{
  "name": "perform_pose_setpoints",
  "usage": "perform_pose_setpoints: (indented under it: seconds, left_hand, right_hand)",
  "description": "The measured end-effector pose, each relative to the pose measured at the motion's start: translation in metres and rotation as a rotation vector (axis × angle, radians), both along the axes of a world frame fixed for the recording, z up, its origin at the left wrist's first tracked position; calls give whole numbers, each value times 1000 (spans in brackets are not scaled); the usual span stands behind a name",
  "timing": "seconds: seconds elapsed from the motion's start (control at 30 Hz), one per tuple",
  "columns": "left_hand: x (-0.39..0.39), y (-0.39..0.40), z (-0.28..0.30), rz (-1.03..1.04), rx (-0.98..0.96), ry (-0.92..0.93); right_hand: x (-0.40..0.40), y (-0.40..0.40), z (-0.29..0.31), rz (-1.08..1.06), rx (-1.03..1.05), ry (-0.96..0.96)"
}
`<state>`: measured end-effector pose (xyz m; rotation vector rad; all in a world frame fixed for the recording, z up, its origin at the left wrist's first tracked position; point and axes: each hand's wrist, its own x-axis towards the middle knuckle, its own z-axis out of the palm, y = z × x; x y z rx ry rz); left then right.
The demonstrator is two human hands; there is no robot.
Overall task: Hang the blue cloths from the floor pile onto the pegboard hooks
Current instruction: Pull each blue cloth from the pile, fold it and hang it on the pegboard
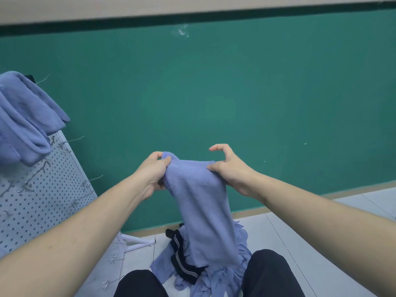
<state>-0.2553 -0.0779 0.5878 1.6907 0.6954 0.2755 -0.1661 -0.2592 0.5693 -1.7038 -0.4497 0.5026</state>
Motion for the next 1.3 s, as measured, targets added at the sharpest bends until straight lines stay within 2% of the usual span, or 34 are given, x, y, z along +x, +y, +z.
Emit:
perform_pose_setpoints:
  seconds: [0.1, 0.17, 0.27, 0.4, 0.53, 0.67, 0.83, 0.9, 1.13, 1.2, 1.3]
  left_hand:
    - [3, -3, 3, 21, -138, 30]
    - [2, -4, 6, -30, -250, 70]
    - [-5, 6, 8, -190, -295, 114]
    - [-15, 11, 0, -353, -222, 168]
    - [-12, 7, -3, -333, -207, 98]
    - [-9, 3, 1, -271, -258, 44]
    - [-19, -2, -8, -423, -203, 207]
    - [-21, -2, -12, -454, -211, 199]
    - [-7, -7, -12, -350, -225, -39]
    - [-5, -9, -11, -337, -224, -78]
    - [-5, -9, -8, -331, -196, -110]
  right_hand:
    - [-5, -1, 6, 111, 78, 255]
    - [-6, -5, 10, 193, 119, 352]
    - [-1, -10, 11, 149, 104, 306]
    - [4, -11, 11, 18, 7, 147]
    - [6, -9, 11, 0, -50, 25]
    - [8, -10, 12, -23, 37, 77]
    - [11, -11, 12, -64, 140, 172]
    - [13, -14, 12, -72, 78, 121]
    - [18, -23, 20, -41, -295, -137]
    - [16, -22, 22, -21, -370, -140]
    - [13, -20, 26, 15, -377, -30]
